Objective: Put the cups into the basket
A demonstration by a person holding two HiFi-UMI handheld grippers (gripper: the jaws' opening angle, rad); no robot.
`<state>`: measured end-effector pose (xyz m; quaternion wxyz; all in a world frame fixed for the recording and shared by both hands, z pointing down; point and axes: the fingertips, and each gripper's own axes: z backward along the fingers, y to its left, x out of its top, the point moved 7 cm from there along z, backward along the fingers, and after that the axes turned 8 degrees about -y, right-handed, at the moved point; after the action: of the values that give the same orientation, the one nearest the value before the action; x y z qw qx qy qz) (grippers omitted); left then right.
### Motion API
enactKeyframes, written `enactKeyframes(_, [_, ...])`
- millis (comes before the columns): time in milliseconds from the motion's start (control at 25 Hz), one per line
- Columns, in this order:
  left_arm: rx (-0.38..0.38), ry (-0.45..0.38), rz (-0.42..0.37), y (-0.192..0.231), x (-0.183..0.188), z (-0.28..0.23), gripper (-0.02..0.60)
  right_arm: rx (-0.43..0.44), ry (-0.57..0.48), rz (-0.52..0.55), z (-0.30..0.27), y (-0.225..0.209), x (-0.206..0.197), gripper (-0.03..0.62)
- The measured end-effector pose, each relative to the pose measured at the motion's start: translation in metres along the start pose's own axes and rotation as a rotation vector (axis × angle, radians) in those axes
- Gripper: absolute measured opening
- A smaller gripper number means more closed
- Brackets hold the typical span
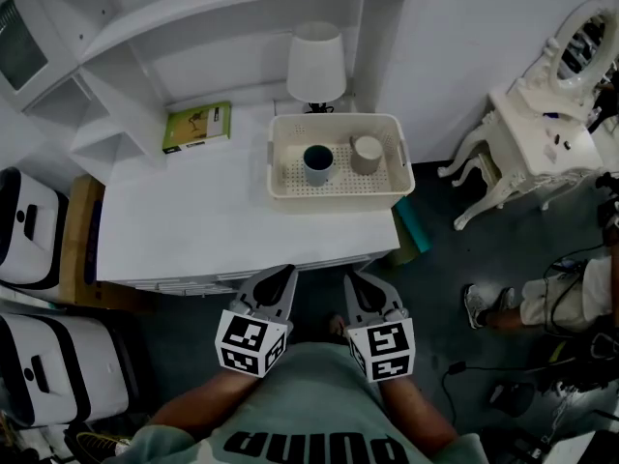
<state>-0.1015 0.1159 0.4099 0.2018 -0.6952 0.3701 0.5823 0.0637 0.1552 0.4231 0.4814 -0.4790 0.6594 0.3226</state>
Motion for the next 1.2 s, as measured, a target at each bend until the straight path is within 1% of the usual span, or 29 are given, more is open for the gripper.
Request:
enactKeyframes(160, [-0.029, 0.003, -0.008, 0.004, 0.001, 0.002, 0.006, -0.024, -0.007, -0.012, -0.001, 0.008, 0.004, 0.014])
enactKeyframes(320, [-0.042, 0.008, -0.01, 0.007, 0.001, 0.003, 0.006, -0.035, -0.01, 0.022, -0.001, 0.012, 0.0, 0.012])
enactKeyframes(440, [-0.046, 0.013, -0.008, 0.008, 0.0, 0.002, 0.006, -0.039, -0.01, 0.031, -0.002, 0.013, -0.002, 0.012])
enactKeyframes(640, [-0.05, 0.013, -0.011, 0.009, 0.002, -0.002, 0.006, -0.035, -0.006, 0.004, -0.002, 0.014, 0.002, 0.012])
enactKeyframes(1200, [-0.049, 0.008, -0.012, 0.005, 0.006, -0.013, 0.006, -0.025, -0.005, 0.018, -0.005, 0.002, 0.004, 0.012])
